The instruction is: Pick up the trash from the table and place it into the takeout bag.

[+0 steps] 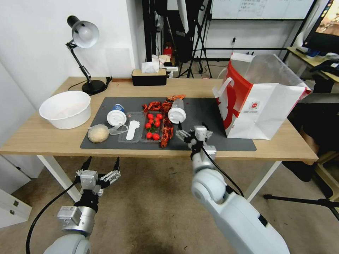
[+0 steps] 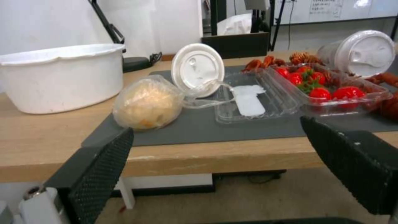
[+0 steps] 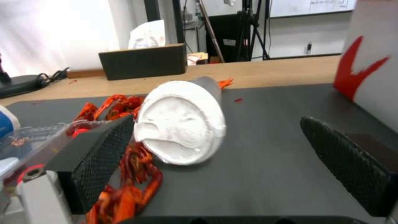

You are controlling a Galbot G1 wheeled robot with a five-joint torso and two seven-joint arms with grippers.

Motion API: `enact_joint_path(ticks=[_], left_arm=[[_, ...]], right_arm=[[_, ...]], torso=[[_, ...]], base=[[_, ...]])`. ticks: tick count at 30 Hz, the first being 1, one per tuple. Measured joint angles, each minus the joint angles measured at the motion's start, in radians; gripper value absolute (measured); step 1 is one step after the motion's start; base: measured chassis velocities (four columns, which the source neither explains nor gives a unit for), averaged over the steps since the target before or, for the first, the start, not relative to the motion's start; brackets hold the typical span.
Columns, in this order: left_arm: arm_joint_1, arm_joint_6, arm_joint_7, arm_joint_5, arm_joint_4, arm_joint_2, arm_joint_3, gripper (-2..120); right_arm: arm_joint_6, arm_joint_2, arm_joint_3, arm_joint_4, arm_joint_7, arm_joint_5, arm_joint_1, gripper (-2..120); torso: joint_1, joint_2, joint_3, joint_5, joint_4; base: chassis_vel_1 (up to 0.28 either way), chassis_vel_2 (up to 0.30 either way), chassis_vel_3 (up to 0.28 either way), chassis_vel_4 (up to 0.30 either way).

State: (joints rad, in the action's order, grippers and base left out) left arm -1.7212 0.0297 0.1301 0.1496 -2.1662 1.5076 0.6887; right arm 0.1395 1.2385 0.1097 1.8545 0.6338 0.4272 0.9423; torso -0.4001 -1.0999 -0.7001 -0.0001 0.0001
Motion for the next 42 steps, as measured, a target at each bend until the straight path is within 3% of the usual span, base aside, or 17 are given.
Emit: enact_joint_path(ticks=[22, 42], left_arm=[[-0.008, 0.017, 0.001, -0.003, 0.007, 0.008, 0.007, 100], [-0.009, 0.035, 0.001, -0.003, 0.018, 0.008, 0.011, 100]], right_arm=[[0.069, 0.073, 0.136, -0.212, 0.126, 0.158, -0.281, 100], [0.098, 0.116, 0.169, -0.332, 0.153, 0.174, -0.352, 100]], torso=[[0.000, 0.000, 0.000, 0.0000, 0.0000], [0.000, 0.000, 0.000, 0.0000, -0.0001]], base=[[0.000, 0.000, 0.000, 0.000], [0.000, 0.000, 0.000, 0.000]])
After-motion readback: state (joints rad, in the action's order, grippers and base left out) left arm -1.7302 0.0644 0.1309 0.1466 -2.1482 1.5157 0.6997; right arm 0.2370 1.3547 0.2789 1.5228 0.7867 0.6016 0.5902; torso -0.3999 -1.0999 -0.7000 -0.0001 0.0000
